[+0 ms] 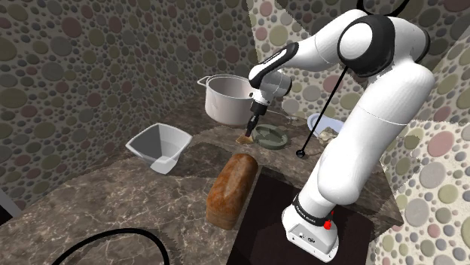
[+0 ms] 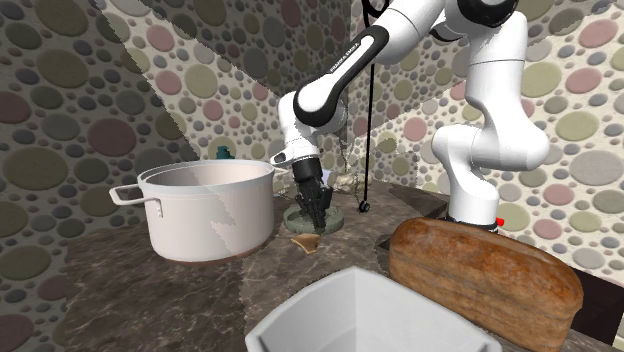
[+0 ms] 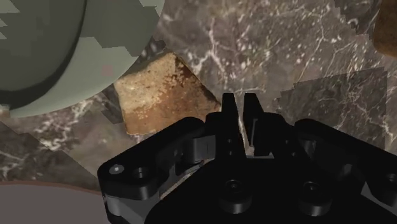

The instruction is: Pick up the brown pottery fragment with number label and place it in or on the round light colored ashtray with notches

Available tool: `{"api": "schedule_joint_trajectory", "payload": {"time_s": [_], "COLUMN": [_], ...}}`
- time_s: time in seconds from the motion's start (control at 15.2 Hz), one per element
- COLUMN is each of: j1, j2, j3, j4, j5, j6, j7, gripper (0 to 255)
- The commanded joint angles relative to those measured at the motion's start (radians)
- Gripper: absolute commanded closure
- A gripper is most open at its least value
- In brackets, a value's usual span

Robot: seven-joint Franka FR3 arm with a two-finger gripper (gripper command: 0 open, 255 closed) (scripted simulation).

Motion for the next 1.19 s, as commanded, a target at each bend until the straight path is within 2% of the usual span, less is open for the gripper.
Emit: {"api": "schedule_joint_trajectory", "payload": {"time_s": [0.0, 0.33, 0.4, 0.53, 0.66, 1.12], "j1": [0.002, 0.000, 0.000, 0.014, 0.007, 0.020], "j2": [0.008, -0.002, -0.002, -0.044, -0.066, 0.049], "j3": [0.003, 0.000, 0.000, 0.018, 0.034, 0.043], "j4": [-0.010, -0.003, -0.003, -0.084, -0.160, -0.171], "j5": [-0.001, -0.002, -0.002, -0.173, -0.377, -0.240], "j6": [-0.006, 0.000, 0.000, 0.199, 0.398, 0.499], "j7": [0.001, 0.002, 0.002, -0.006, 0.019, -0.079], "gripper": [255, 255, 0, 0, 0, 0]}}
